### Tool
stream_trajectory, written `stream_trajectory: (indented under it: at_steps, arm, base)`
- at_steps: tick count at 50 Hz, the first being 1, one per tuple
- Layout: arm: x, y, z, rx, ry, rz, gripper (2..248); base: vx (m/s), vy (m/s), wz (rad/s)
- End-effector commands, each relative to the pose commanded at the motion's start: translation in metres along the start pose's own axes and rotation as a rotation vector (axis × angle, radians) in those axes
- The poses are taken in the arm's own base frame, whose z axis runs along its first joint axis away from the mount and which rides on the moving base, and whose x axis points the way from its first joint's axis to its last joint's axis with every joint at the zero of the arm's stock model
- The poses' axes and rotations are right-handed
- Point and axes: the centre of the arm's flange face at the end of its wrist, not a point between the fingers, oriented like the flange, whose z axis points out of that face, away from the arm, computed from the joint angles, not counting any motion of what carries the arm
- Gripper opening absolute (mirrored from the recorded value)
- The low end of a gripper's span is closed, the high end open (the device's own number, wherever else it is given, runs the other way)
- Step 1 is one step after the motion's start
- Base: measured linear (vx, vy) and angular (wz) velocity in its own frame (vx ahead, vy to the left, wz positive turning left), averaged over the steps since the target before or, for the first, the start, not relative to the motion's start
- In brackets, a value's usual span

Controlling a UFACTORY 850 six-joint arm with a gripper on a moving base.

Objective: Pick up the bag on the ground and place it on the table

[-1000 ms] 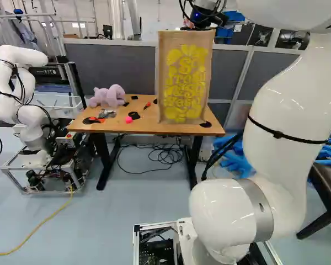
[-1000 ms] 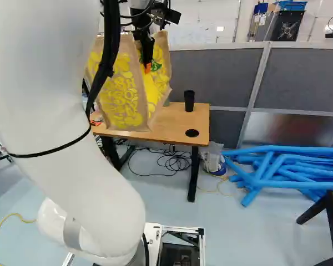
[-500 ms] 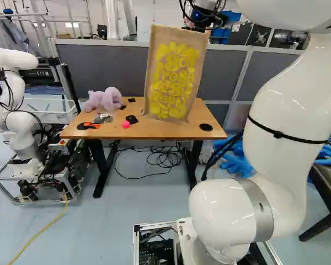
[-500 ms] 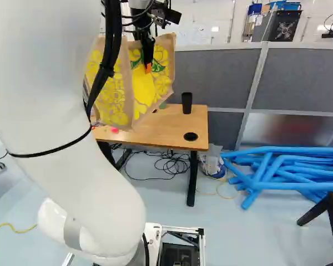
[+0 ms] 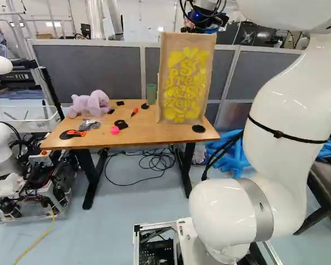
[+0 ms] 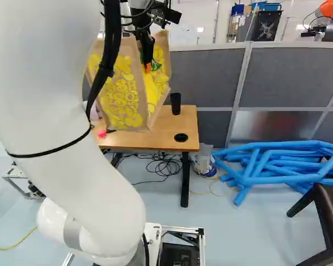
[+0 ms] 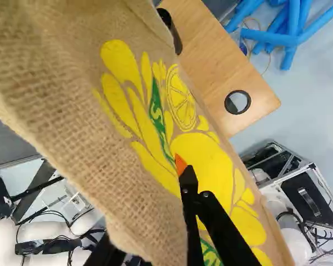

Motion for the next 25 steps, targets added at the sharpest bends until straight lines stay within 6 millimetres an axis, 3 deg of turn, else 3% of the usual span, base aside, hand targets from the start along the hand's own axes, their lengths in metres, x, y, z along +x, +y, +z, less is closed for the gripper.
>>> stream_trajectory:
  at_steps: [25]
  arm:
    - [0.0000, 0.0000, 0.0000, 0.000, 0.000, 0.000, 32]
  base:
    - [-0.001, 0.001, 0.004]
